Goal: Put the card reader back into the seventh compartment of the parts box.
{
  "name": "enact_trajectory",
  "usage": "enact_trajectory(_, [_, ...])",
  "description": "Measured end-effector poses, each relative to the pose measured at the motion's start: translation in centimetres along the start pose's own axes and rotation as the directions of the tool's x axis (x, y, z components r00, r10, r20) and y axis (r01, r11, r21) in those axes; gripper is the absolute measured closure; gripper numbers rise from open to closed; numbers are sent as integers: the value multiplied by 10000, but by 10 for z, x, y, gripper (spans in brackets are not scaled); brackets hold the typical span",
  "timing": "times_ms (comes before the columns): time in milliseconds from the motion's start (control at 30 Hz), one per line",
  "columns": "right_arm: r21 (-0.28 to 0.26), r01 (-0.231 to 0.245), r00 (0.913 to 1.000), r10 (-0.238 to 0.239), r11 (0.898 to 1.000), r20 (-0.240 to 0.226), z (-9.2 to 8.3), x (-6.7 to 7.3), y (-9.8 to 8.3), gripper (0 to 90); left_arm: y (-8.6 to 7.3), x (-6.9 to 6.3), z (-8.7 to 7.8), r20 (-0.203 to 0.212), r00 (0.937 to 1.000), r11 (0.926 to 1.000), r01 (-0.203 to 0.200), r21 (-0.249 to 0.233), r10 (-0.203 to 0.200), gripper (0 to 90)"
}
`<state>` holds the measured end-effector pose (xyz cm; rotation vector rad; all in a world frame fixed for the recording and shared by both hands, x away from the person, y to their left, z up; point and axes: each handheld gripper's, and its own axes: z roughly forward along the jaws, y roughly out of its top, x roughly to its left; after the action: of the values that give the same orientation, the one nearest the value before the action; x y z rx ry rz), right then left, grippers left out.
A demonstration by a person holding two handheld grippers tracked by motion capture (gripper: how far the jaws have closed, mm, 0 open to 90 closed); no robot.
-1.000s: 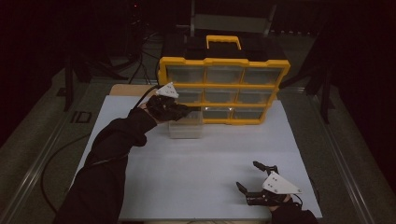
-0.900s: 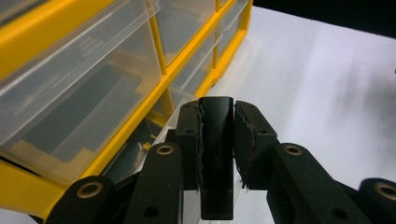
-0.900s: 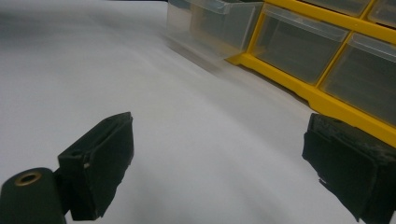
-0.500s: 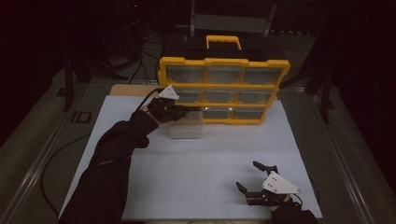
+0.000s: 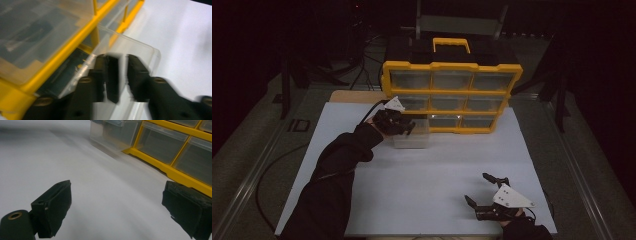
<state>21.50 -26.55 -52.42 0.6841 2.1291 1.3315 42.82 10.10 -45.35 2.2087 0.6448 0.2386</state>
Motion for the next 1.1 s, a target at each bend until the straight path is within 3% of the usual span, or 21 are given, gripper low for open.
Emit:
enact_trajectory(267, [12, -54, 10000, 54, 10000, 18, 0, 0, 0, 89, 2, -2, -7, 215, 9997, 9999, 129, -82, -127, 378])
enact_trajectory(600, [26, 28, 10000, -28, 10000, 7, 0, 0, 0, 89, 0, -7, -14, 227, 9996, 9997, 166, -196, -162, 207])
enact_trajectory(667, [6, -53, 10000, 53, 10000, 32, 0, 0, 0, 89, -1, -7, -17, 693, 9975, 9998, 157, -118, -148, 104])
enact_trajectory(733, [1, -45, 10000, 45, 10000, 37, 0, 0, 0, 89, -1, -8, -18, 707, 9975, 9999, 62, -106, -54, 15])
enact_trajectory(867, [18, 1, 10000, -1, 10000, 24, 0, 1, 0, 89, -4, -13, -21, 607, 9979, 9998, -204, -52, 207, 0])
enact_trajectory(1100, [19, -11, 10000, 11, 10000, 28, 0, 1, 0, 89, -11, -20, -29, 576, 9979, 9989, -277, -385, 299, 0])
